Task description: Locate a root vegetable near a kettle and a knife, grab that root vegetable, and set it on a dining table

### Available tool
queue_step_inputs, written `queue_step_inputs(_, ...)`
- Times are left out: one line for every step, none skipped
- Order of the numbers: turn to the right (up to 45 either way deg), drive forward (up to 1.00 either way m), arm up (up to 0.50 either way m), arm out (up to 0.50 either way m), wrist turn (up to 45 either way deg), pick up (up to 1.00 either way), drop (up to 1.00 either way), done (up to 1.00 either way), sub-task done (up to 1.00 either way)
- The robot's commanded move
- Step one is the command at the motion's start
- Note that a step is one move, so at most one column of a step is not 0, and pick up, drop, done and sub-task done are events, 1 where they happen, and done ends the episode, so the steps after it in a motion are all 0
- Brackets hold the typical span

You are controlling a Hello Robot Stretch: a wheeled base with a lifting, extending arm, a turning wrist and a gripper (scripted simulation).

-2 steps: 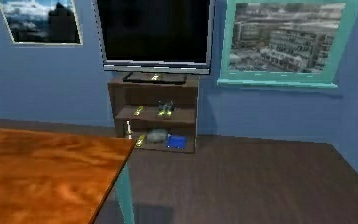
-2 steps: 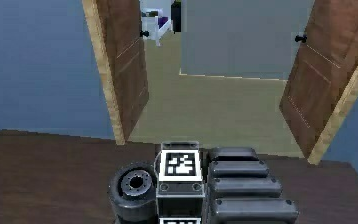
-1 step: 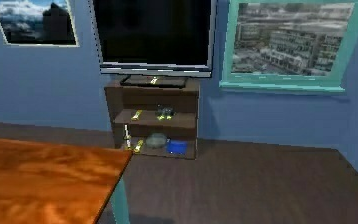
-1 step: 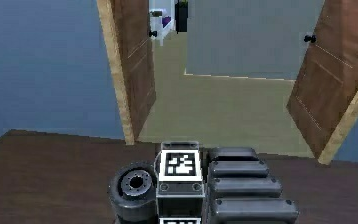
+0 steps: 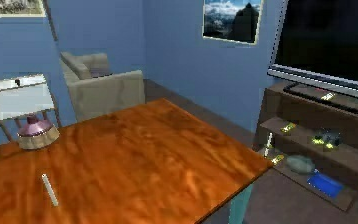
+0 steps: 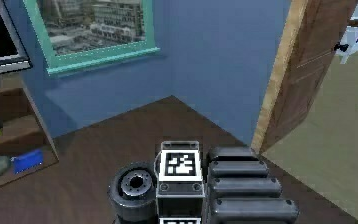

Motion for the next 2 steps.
queue_step_inputs(-36.0, 0.00, 0.00, 0.00, 0.0, 0.00, 0.00, 0.00, 0.00)
queue_step_inputs(45.0, 0.00, 0.00, 0.00, 0.0, 0.00, 0.00, 0.00, 0.00)
